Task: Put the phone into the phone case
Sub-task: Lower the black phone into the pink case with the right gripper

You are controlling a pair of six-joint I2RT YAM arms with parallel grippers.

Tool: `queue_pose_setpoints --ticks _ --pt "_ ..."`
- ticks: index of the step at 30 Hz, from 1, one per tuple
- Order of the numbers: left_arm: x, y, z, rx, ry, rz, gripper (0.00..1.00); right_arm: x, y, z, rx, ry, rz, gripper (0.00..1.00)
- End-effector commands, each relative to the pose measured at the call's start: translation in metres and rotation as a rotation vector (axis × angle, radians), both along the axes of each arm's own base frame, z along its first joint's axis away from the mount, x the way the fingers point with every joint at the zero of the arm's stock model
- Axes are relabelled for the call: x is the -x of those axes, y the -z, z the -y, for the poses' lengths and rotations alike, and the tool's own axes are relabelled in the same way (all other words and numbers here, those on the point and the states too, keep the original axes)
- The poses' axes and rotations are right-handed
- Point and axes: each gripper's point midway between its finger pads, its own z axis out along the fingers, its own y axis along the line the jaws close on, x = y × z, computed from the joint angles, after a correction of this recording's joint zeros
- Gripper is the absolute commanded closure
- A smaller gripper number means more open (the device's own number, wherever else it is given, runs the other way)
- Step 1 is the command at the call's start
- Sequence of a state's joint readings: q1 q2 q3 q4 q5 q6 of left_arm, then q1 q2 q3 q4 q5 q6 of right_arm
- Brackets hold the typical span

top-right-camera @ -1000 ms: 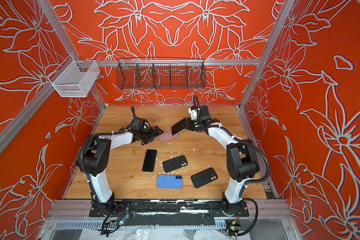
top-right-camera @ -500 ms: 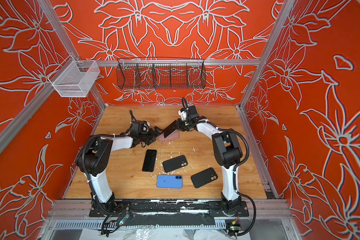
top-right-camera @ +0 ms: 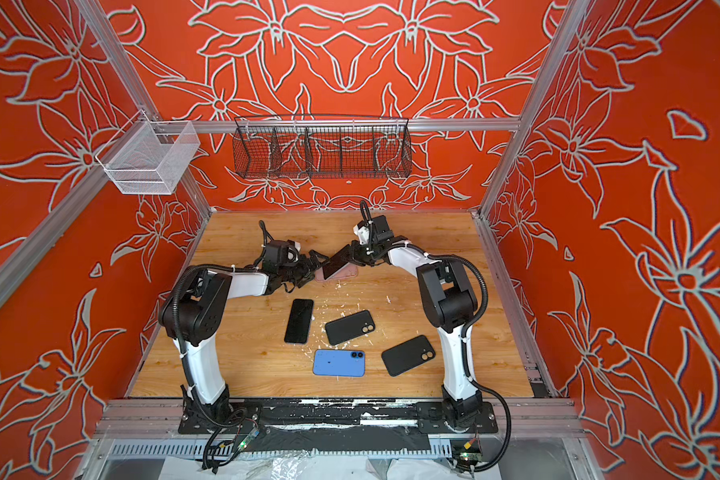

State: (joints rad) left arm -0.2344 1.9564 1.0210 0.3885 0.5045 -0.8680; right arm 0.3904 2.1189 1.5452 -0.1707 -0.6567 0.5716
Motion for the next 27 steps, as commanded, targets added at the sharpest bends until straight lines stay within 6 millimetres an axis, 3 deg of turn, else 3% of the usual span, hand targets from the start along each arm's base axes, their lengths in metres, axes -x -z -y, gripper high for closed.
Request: queue_pose_setpoints --ticks 1,17,27 --pt "-0.006 0.007 0.001 0.019 -0.002 -0.009 0.0 0.0 0.013 -0.006 -0.007 0.001 -0.018 1.0" --pt "-0.007 0.009 0.007 0.062 0.012 -0.017 0.01 0.011 0.065 0.003 0.011 0.063 -0.106 1.0" --pt "-0.005 0.007 0.006 0.067 0.011 -0.014 0.02 0.02 0.078 0.006 0.053 0.065 -0.116 1.0"
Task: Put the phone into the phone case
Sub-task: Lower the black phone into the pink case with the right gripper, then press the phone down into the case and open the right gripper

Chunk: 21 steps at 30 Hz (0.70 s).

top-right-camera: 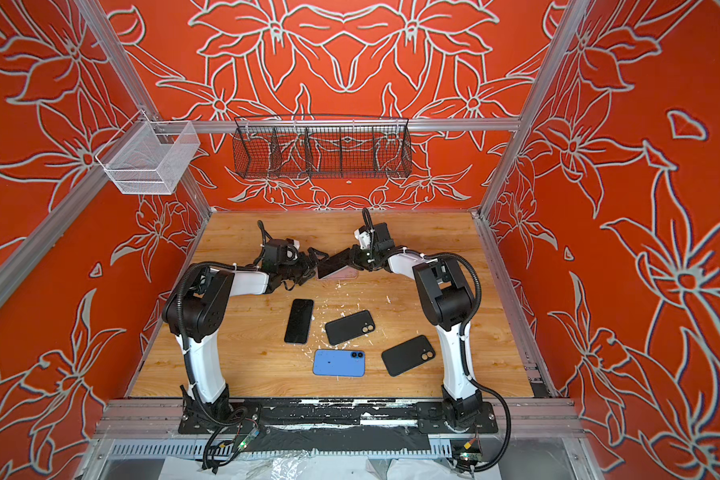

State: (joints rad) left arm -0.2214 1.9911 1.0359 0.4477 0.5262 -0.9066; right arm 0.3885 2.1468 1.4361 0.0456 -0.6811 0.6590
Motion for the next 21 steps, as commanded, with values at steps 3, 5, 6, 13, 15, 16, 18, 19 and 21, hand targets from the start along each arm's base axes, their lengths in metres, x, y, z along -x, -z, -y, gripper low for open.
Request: queue_pose_setpoints --ticks 3,5,6,13,15,16,18,19,21 --pt "0.007 0.007 0.007 0.027 0.023 -0.021 0.03 0.024 0.058 0.008 0.129 0.024 -0.12 1.0" --pt "0.008 0.007 0.007 0.031 0.022 -0.021 0.03 0.026 0.058 0.006 0.132 0.024 -0.12 0.99" --pt "0.008 0.008 0.007 0.033 0.021 -0.021 0.03 0.027 0.06 0.006 0.135 0.024 -0.123 0.99" --pt "0.011 0.01 0.008 0.061 0.015 -0.028 0.03 0.031 0.062 0.004 0.152 0.027 -0.118 0.96" --pt "0.011 0.008 0.009 0.063 0.015 -0.026 0.03 0.032 0.064 0.004 0.161 0.029 -0.118 0.96" --pt "0.012 0.007 0.009 0.063 0.015 -0.023 0.03 0.033 0.065 0.004 0.164 0.031 -0.121 0.96" --pt "0.014 0.007 0.01 0.061 0.016 -0.022 0.03 0.034 0.066 0.005 0.17 0.034 -0.125 0.95" --pt "0.014 0.006 0.01 0.06 0.016 -0.021 0.03 0.036 0.067 0.006 0.173 0.036 -0.127 0.95" --pt "0.016 0.004 0.01 0.063 0.015 -0.018 0.03 0.038 0.067 0.005 0.178 0.036 -0.129 0.93"
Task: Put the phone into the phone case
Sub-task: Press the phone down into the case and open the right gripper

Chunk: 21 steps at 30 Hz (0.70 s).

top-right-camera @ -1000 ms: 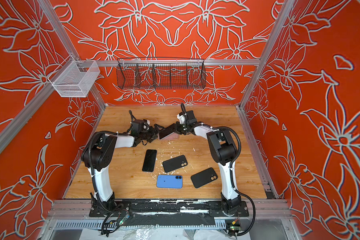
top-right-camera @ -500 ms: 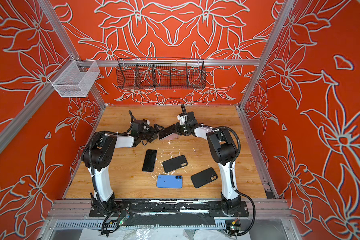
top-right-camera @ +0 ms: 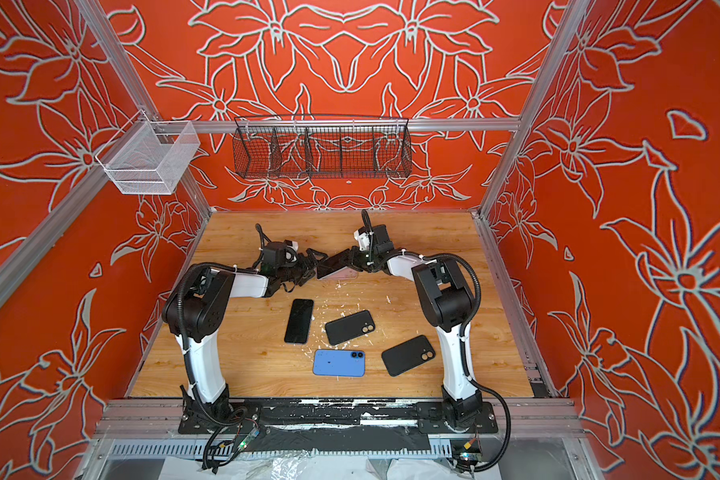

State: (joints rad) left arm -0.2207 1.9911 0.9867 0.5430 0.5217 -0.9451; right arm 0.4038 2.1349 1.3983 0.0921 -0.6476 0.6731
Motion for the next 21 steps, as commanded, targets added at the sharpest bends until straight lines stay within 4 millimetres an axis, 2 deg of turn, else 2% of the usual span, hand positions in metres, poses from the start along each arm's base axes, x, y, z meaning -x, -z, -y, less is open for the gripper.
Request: queue_pose_setpoints --ticks 1,11,17,21 --pt "0.015 0.003 0.012 0.034 0.038 -0.037 0.03 0.038 0.065 0.008 0.172 0.021 -0.151 0.92" --pt "0.02 -0.006 0.019 0.045 0.048 -0.025 0.03 0.053 0.079 0.011 0.212 0.034 -0.182 0.87" --pt "0.024 -0.008 0.02 0.046 0.051 -0.02 0.03 0.058 0.087 0.018 0.255 0.043 -0.188 0.77" --pt "0.025 -0.009 0.021 0.047 0.054 -0.018 0.03 0.059 0.089 0.02 0.272 0.046 -0.198 0.74"
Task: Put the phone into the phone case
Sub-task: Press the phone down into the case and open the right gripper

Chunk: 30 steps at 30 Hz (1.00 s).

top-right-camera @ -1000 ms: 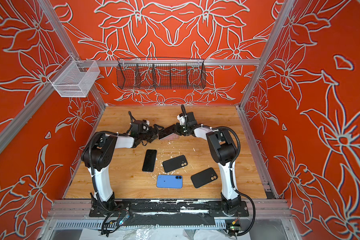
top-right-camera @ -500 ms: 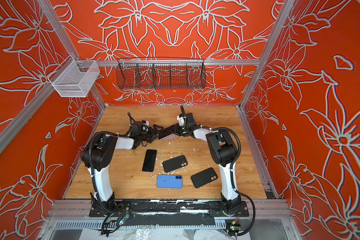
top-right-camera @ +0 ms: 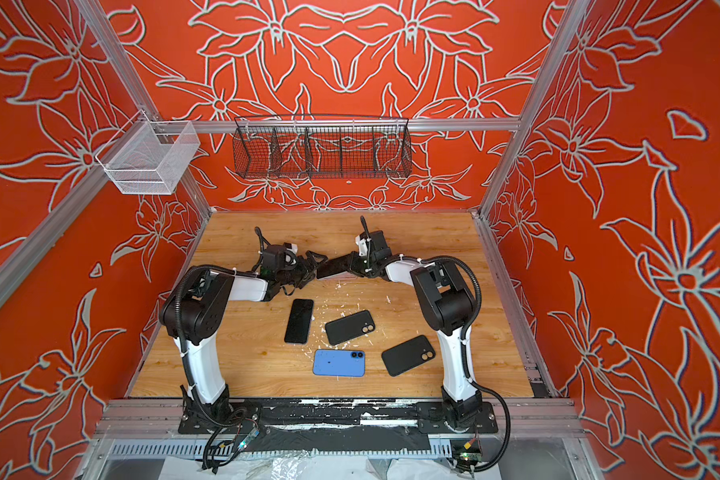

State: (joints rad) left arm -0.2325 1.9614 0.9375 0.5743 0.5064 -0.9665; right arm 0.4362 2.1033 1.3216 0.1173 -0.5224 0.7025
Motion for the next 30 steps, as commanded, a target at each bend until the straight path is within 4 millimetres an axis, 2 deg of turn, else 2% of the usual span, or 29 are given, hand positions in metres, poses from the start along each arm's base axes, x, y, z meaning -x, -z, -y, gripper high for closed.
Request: queue_pose_setpoints --ticks 1,8,18,30 --pt "0.016 -0.009 0.02 0.039 0.066 -0.015 0.03 0.05 0.072 0.014 0.189 -0.022 -0.201 0.73" --pt "0.014 -0.009 0.02 0.039 0.068 -0.016 0.03 0.046 0.067 0.015 0.225 -0.019 -0.193 0.66" --pt "0.012 -0.016 0.021 0.033 0.07 -0.004 0.03 0.042 0.047 0.023 0.309 -0.015 -0.131 0.46" --pt "0.016 -0.038 0.011 -0.042 0.063 0.036 0.03 0.041 0.023 0.034 0.461 -0.016 -0.055 0.36"
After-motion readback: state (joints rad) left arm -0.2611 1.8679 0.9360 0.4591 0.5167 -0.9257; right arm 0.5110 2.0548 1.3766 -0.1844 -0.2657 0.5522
